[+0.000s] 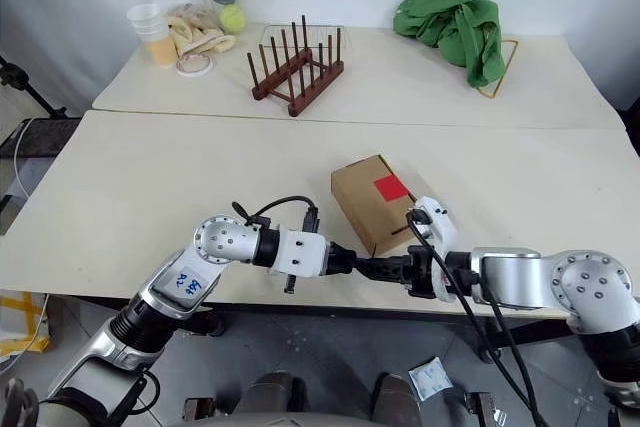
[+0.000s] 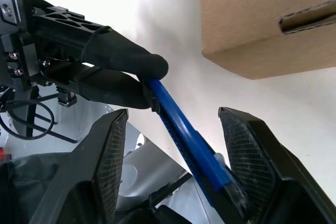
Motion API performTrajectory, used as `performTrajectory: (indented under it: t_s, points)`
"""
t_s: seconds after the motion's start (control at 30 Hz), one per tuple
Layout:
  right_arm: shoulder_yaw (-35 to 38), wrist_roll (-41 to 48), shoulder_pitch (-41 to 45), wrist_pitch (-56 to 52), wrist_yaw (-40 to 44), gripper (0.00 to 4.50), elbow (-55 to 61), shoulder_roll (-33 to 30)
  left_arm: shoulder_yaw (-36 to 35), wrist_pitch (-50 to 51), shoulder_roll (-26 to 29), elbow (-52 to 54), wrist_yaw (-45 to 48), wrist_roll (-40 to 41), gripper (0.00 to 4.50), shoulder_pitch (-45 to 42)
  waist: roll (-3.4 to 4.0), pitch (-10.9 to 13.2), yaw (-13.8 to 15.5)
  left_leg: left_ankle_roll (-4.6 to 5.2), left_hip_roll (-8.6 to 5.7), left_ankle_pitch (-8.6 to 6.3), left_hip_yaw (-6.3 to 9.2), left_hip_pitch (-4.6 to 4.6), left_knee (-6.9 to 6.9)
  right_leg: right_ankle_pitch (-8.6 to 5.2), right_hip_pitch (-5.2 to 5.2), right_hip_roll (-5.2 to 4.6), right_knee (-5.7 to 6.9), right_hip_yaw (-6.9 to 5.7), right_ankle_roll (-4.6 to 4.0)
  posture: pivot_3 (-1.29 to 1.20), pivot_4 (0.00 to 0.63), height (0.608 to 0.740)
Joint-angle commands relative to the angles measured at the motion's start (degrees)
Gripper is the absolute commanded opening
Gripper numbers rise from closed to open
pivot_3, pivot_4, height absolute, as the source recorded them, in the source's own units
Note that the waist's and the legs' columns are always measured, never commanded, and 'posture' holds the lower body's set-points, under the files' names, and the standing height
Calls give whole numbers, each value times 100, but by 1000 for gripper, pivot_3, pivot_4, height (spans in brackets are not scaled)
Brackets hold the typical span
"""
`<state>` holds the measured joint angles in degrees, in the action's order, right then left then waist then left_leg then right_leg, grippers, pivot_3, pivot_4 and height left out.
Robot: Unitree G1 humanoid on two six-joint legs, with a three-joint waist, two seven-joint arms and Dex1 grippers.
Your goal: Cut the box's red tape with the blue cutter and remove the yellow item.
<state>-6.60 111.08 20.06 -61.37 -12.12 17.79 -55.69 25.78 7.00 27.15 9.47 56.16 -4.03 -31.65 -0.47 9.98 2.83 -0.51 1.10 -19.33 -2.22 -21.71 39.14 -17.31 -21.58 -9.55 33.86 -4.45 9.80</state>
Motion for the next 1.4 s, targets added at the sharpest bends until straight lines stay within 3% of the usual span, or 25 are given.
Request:
performTrajectory:
  t_s: [0.03, 0.1, 0.33, 0.47, 0.67, 0.73, 0.9, 1.0, 1.1, 1.2, 1.33, 1.4]
  points:
    - [17, -59, 75, -7, 21, 2678, 44, 49, -72, -7, 14, 277, -10, 13, 452, 7, 0, 0, 0, 0, 0, 0, 0, 0, 0, 0, 0, 0, 0, 0, 0, 0, 150, 740]
    - [29, -120, 76, -6, 39, 2255, 21, 82, -64, 11, 13, 302, -17, 12, 452, 25, 0, 0, -1, 0, 0, 0, 0, 0, 0, 0, 0, 0, 0, 0, 0, 0, 150, 740]
    - [43, -216, 75, -51, 112, 123, -7, 158, -83, 5, 3, 276, -13, 0, 452, 1, 0, 0, 5, 0, 0, 0, 0, -1, 0, 0, -1, 0, -1, 0, 0, 0, 150, 740]
    - [84, -285, 40, -81, 202, 134, 6, 142, -135, 82, 47, 333, 144, 189, 452, 48, 0, 0, -2, 1, 0, 0, 0, -1, 0, 0, -1, 0, -1, 0, 0, 0, 150, 740]
    - [385, -242, -124, -247, 610, 134, 175, -230, -718, 327, 270, 591, 407, 947, 2276, 310, 2, 1, -9, 1, 1, -1, 2, -3, -1, 0, -3, 0, -1, -1, 0, 0, 150, 740]
    - [654, 17, -297, -333, 885, 134, 275, -542, -971, 386, 593, 804, 803, 1409, 2820, 550, 3, 2, -4, 2, 1, -1, 1, -5, 0, 0, -3, 0, -2, -1, 0, 0, 150, 740]
    - [2304, 192, -1385, -649, 2020, 134, 566, -1339, -1883, 785, 1661, 836, 1486, 2261, 2836, 1282, 15, 10, -9, 4, 5, -4, 3, -17, -5, 0, -15, 1, -6, -9, -1, 0, 150, 740]
    - [3677, 192, -2234, -966, 2471, 134, 624, -1486, -2226, 1077, 1781, 357, 1501, 2592, 2836, 1284, 15, 10, 33, 6, 5, -4, 3, -23, 1, 1, -16, 1, -4, -10, -2, 0, 150, 740]
    - [5248, -81, -3001, -1530, 3055, 134, 692, -1279, -2347, 1262, 1568, -333, 1332, 2671, 2250, 914, 13, 11, 126, 10, 3, -3, 5, -25, 6, 8, -13, 1, -6, -12, -2, 0, 150, 740]
    - [6245, -763, -3505, -1678, 3560, 134, 610, -1018, -2282, 1296, 1158, -874, 1197, 2665, 1378, 366, 4, 12, 158, 13, 2, -3, 5, -28, 6, 11, -13, 2, -9, -12, -1, 0, 150, 740]
    - [6489, -2157, -3365, -941, 4001, 134, 721, -911, -1989, 1234, 400, -1998, 910, 2311, 147, -744, -2, 16, 144, 14, -3, -3, 2, -31, 8, 17, -16, 2, -11, -6, 7, 0, 150, 740]
    - [6111, -2589, -2990, -526, 3977, 134, 864, -975, -1812, 1146, 10, -2563, 826, 2130, 0, -1343, -2, 16, 116, 14, -5, -1, 1, -31, 8, 18, -18, 2, -11, -6, 8, 0, 150, 740]
